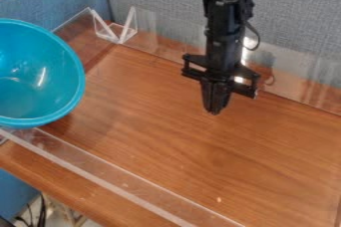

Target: Remove the mushroom from inside the blue bowl and put it on the table

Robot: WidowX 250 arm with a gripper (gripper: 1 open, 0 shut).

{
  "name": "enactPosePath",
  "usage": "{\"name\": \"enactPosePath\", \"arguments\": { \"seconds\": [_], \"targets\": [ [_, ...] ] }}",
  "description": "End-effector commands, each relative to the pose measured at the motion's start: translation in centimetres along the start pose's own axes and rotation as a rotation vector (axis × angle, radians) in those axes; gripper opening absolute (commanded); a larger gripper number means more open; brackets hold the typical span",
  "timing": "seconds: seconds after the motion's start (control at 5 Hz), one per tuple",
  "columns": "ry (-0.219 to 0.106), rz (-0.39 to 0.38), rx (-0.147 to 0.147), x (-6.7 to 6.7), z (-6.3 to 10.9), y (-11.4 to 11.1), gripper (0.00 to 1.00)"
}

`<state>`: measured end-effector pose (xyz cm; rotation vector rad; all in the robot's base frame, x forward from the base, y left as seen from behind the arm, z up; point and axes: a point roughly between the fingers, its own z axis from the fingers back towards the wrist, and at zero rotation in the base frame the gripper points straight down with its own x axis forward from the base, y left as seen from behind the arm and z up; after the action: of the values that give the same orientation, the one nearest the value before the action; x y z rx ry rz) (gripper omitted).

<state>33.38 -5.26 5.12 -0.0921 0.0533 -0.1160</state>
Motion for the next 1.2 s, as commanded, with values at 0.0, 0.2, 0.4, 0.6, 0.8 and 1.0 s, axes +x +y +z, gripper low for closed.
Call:
{"name": "enactPosePath", "arguments": {
  "seconds": [0.0, 0.2, 0.4, 0.6, 0.8, 1.0],
  "targets": [
    [-0.051, 0.004, 0.004, 1.2, 1.4, 0.3, 0.00],
    [-0.042, 0.010, 0.004, 1.4, 1.1, 0.4, 0.00],
    [-0.034, 0.018, 0.005, 1.7, 0.9, 0.5, 1.00],
    [-0.033, 0.021, 0.012, 2.1, 1.0, 0.4, 1.00],
    [-0.038, 0.020, 0.018, 3.0, 1.4, 0.4, 1.00],
    [-0.043, 0.024, 0.021, 3.8, 1.3, 0.4, 1.00]
  ]
}}
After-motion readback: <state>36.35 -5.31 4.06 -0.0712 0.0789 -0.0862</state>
